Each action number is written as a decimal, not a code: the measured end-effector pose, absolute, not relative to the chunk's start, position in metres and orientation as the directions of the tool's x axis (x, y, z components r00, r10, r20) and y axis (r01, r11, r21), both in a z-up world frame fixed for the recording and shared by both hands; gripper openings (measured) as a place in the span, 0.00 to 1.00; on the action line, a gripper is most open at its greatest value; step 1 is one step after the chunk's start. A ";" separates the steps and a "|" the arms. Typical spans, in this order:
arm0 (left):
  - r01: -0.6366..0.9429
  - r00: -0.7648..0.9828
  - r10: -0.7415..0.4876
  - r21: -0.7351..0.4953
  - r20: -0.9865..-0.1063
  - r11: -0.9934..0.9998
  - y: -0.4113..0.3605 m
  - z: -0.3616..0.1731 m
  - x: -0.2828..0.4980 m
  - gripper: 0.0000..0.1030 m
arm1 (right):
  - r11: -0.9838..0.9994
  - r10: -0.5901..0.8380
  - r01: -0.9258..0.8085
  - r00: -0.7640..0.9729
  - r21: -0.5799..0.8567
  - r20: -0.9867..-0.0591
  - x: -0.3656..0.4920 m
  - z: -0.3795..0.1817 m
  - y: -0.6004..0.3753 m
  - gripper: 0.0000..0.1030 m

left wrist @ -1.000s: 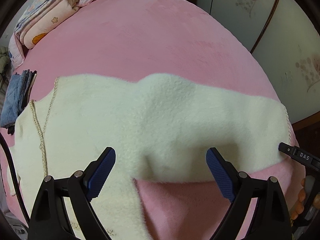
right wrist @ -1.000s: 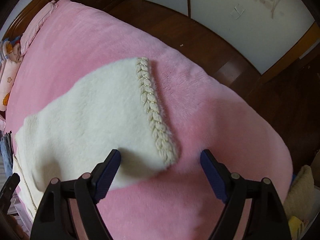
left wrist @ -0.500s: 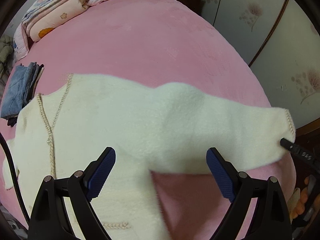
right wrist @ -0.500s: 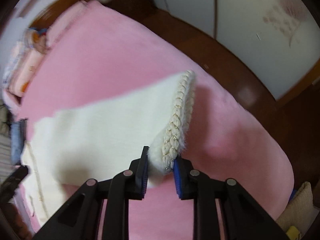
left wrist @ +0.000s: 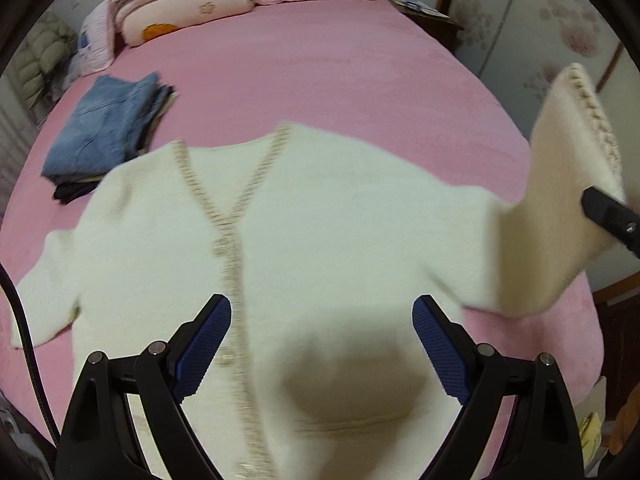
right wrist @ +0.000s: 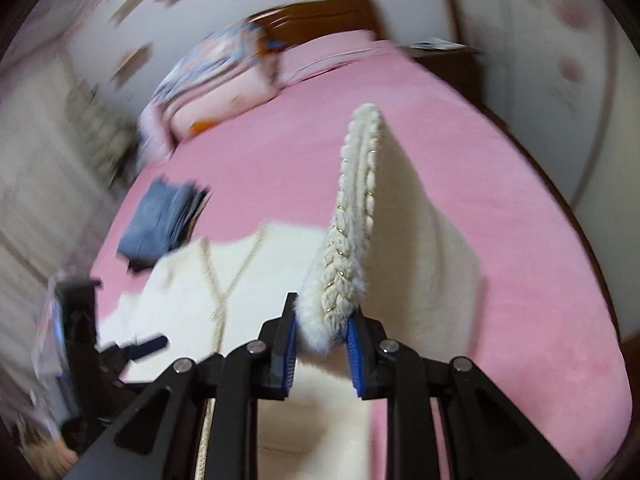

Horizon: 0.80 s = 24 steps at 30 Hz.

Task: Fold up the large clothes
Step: 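Lift the sleeve with the right gripper and fold it across the cardigan front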

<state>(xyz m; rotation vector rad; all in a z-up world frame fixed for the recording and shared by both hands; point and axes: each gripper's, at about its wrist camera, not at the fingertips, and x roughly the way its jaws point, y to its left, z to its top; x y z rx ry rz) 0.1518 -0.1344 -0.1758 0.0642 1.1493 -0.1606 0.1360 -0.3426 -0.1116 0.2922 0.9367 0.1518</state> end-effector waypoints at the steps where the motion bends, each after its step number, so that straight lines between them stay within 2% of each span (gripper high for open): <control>1: 0.146 0.400 -0.087 -0.030 -0.912 0.989 -0.118 -0.179 0.154 0.89 | 0.952 0.265 -0.027 0.570 0.305 -0.778 0.139 -0.119 -0.320 0.21; 7: 0.030 0.347 -0.108 -0.104 -0.932 0.994 -0.025 -0.222 0.162 0.89 | 0.957 0.290 -0.123 0.436 0.262 -0.852 0.166 -0.199 -0.222 0.21; 14: 0.067 0.310 -0.208 -0.197 -0.928 0.978 -0.022 -0.256 0.177 0.89 | 0.966 0.246 -0.152 0.270 0.211 -0.931 0.157 -0.277 -0.195 0.25; 17: 0.114 0.290 -0.246 -0.222 -0.925 0.968 -0.037 -0.262 0.184 0.89 | 0.961 0.268 -0.144 0.246 0.238 -0.932 0.149 -0.283 -0.200 0.27; 21: 0.178 0.271 -0.301 -0.260 -0.914 0.949 -0.066 -0.264 0.194 0.89 | 0.959 0.280 -0.119 0.248 0.258 -0.927 0.141 -0.273 -0.214 0.37; 24: 0.218 0.260 -0.329 -0.277 -0.908 0.936 -0.084 -0.264 0.199 0.89 | 0.958 0.286 -0.114 0.267 0.265 -0.920 0.139 -0.262 -0.220 0.39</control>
